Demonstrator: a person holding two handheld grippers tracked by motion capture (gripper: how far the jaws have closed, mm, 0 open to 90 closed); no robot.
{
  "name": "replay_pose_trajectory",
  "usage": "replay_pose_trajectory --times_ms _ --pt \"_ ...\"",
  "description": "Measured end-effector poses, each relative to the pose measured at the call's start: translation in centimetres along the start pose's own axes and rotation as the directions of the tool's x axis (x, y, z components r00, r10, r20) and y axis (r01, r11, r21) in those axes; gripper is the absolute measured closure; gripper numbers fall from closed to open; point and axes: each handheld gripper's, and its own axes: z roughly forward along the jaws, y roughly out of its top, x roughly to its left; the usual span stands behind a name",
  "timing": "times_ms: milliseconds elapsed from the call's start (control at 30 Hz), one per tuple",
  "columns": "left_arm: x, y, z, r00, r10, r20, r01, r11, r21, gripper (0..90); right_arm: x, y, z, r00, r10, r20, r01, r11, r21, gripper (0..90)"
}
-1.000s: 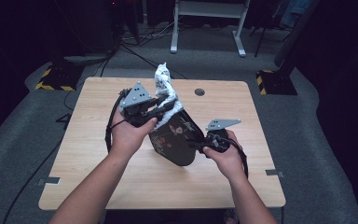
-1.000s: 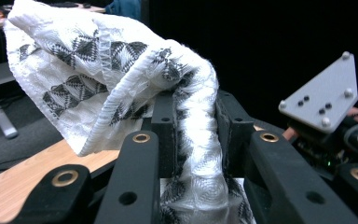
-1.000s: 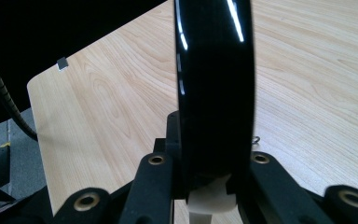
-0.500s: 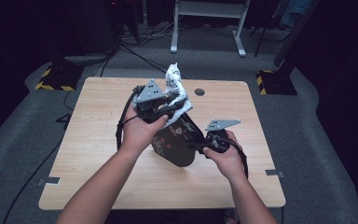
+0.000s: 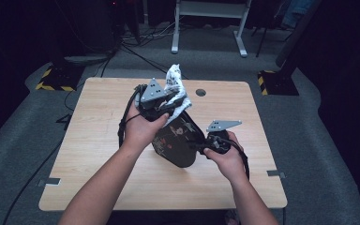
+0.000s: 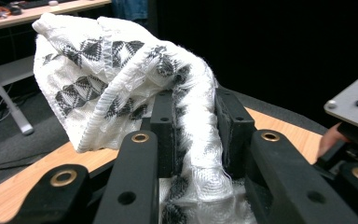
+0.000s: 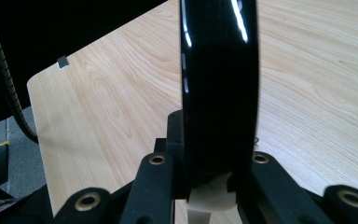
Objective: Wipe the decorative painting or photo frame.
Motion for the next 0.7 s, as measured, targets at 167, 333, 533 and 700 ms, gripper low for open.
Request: replay_pose_trajectory --times_ms 167,333,533,700 --pt "0.4 -0.2 -0.1 0.9999 -0.010 -0.012 0.010 0.9999 -0.004 72.3 0.0 0.0 0.0 1.0000 -0.002 -0.001 0.002 1.0000 0.001 80.5" --pt "0.7 -0.2 -0.1 0.9997 -0.009 -0.025 0.009 1.0000 -0.002 72.4 0.0 0.0 0.0 1.0000 -0.005 -0.003 0.005 1.0000 0.003 80.5" --pt "1.3 -0.5 -0.2 0.9985 -0.027 -0.048 0.027 0.9996 -0.001 72.7 -0.1 -0.1 -0.1 1.0000 -0.004 -0.004 0.004 1.0000 0.008 80.5" --pt "1.6 -0.9 -0.2 0.9970 -0.038 -0.067 0.038 0.9993 -0.001 73.0 -0.1 -0.1 -0.1 1.0000 -0.003 -0.004 0.003 0.9999 0.010 80.6"
